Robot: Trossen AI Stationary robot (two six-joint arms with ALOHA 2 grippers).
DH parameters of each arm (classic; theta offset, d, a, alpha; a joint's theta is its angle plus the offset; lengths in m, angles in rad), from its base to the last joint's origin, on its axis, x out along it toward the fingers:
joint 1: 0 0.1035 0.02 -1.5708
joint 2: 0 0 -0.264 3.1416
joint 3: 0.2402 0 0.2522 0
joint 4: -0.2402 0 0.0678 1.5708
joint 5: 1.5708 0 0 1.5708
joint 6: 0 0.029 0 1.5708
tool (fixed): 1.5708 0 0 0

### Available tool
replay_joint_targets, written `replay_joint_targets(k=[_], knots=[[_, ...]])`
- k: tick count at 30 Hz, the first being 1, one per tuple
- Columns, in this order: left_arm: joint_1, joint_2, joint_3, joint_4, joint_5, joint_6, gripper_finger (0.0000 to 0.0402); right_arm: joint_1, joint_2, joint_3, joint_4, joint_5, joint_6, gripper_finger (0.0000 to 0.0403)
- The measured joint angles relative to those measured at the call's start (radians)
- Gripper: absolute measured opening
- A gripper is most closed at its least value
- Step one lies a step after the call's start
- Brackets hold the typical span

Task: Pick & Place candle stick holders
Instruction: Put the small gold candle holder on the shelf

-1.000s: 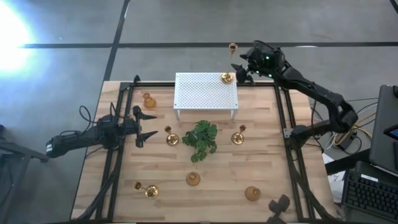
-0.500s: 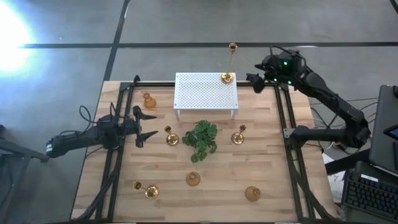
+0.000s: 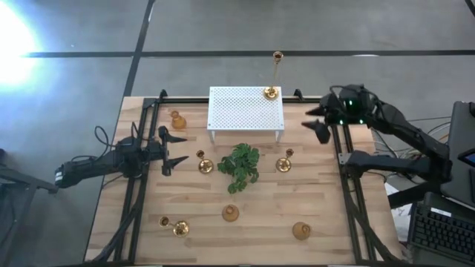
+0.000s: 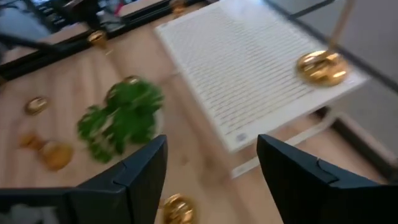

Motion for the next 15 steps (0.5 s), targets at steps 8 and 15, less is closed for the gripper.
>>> replay_joint_targets(k=[8, 15], knots=[[0.0, 0.0, 0.0, 0.0, 0.0, 0.0, 0.0319, 0.19, -0.148, -0.204, -0.002, 0.011, 0.17, 0.0226], [0.0, 0.0, 0.0, 0.0, 0.0, 0.0, 0.0319, 0.328, -0.255, -0.409, 0.094, 0.107, 0.304, 0.0226]])
